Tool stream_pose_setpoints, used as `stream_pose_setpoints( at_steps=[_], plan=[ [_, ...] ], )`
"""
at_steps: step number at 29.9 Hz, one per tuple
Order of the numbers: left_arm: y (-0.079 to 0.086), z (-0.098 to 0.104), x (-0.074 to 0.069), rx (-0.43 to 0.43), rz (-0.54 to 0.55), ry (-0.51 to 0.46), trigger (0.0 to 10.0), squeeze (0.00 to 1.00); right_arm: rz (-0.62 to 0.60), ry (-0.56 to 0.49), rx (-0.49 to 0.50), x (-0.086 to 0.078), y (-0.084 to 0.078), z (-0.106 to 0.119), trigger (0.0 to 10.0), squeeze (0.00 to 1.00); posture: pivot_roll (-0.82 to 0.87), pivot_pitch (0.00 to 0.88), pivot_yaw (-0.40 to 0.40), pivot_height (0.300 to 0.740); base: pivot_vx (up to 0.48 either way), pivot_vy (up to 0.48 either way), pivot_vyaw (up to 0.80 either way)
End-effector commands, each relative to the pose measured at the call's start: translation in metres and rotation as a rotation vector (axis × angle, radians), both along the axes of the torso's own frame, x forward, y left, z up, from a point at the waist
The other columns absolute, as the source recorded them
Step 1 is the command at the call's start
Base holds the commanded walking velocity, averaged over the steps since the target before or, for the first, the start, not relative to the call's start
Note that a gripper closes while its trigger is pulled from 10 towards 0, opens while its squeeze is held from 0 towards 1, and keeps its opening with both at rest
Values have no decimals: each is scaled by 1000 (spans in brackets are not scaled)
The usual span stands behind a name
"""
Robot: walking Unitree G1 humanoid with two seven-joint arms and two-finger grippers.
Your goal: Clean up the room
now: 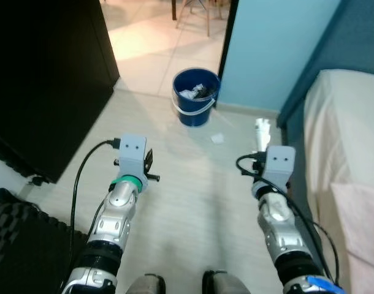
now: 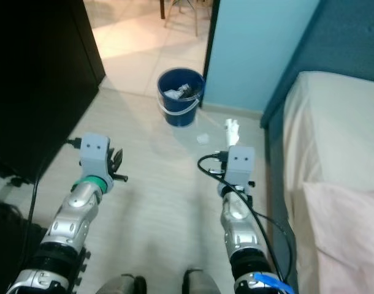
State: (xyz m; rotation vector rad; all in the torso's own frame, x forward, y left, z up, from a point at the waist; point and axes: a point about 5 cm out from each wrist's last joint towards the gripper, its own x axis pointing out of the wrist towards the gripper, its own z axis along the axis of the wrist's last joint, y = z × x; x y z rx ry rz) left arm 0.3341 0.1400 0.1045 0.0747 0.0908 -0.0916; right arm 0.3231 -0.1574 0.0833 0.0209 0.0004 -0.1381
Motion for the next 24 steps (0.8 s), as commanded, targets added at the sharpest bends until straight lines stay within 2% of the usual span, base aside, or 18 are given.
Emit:
stream_pose_setpoints(
  at_steps=[1,8,17,24],
  plan=[
    [2,-9,-4,-4,9,39,10000,0,5,32,15,-4,4,-8,10000,0,68,117,40,740,428,0,0],
    [1,-11,-4,-10,25,52,10000,0,2,35,16,-5,3,-9,10000,0,67,115,40,740,430,0,0],
    [8,-15,-4,-43,99,84,10000,0,-3,59,30,-3,3,-12,10000,0,74,103,29,740,437,0,0],
    [8,-17,-5,-47,101,93,10000,0,-10,89,36,-2,3,-15,10000,0,71,98,27,740,440,0,0]
  ],
)
